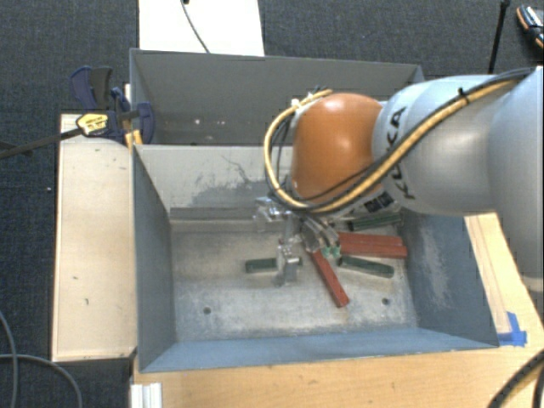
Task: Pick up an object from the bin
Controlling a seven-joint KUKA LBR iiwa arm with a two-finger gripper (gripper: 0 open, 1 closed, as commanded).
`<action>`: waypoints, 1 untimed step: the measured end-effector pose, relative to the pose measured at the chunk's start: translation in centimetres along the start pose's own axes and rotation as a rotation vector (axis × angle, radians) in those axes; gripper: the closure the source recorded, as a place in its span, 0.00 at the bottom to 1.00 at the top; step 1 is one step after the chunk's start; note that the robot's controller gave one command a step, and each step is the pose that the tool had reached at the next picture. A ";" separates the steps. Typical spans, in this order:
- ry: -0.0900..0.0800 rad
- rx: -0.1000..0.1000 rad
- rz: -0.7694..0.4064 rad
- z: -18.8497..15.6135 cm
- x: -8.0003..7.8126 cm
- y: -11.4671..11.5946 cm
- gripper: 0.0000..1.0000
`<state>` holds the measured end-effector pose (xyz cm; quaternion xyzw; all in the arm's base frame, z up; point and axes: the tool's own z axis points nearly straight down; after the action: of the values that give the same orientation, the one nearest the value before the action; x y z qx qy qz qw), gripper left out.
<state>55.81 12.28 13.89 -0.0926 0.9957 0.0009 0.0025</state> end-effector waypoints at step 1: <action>0.002 0.001 -0.014 6.7 -0.3 -0.8 0.00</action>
Offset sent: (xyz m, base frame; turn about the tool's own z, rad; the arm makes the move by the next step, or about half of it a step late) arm 0.0218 -0.0265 -0.0689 0.1066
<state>56.32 11.54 7.17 -0.0995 0.9950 0.0005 0.0018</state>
